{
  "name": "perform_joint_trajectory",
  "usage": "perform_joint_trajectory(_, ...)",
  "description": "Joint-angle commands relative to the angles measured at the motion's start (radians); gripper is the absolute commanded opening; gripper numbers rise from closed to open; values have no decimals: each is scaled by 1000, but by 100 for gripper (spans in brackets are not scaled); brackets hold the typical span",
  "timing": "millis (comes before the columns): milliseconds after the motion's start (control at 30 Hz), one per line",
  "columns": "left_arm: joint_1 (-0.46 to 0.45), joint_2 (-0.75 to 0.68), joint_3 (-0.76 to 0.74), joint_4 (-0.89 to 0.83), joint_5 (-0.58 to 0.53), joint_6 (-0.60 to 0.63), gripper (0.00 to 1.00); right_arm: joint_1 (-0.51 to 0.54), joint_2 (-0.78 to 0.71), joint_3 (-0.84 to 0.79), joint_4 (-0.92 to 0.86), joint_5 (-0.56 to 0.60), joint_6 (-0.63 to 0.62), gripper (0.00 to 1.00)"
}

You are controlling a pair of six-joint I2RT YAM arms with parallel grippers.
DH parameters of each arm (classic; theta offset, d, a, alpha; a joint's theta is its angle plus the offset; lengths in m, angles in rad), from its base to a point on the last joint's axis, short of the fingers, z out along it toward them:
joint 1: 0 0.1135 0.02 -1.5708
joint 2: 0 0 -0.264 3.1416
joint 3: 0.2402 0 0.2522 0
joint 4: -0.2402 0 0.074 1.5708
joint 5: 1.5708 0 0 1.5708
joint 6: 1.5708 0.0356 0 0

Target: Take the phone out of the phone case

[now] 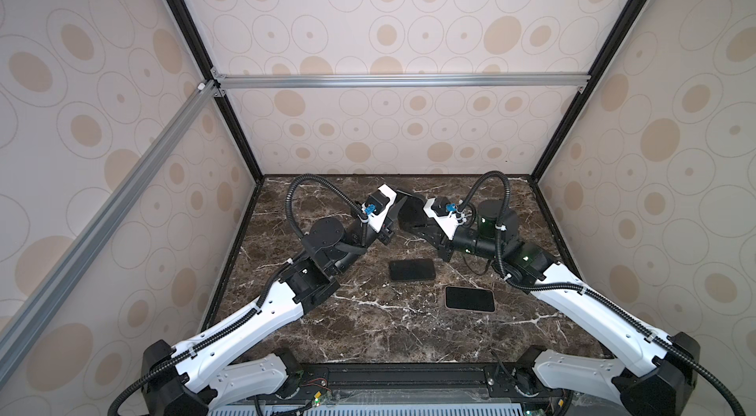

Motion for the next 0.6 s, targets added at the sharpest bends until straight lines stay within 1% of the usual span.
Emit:
perform_joint_trajectory(0, -11, 4, 19, -52, 104, 2, 28, 16, -10, 51, 79, -107, -77, 0)
perform_joint_trajectory(233, -11, -10, -11, -85, 197, -18, 29, 16, -33, 44, 139, -178, -104, 0)
perform_joint_trajectory(367, -11, -15, -29, -97, 232, -28, 29, 16, -51, 32, 171, -209, -120, 0)
perform_joint_trajectory(567, -11, -15, -39, -101, 236, -33, 30, 16, -67, 17, 183, -241, -156, 0)
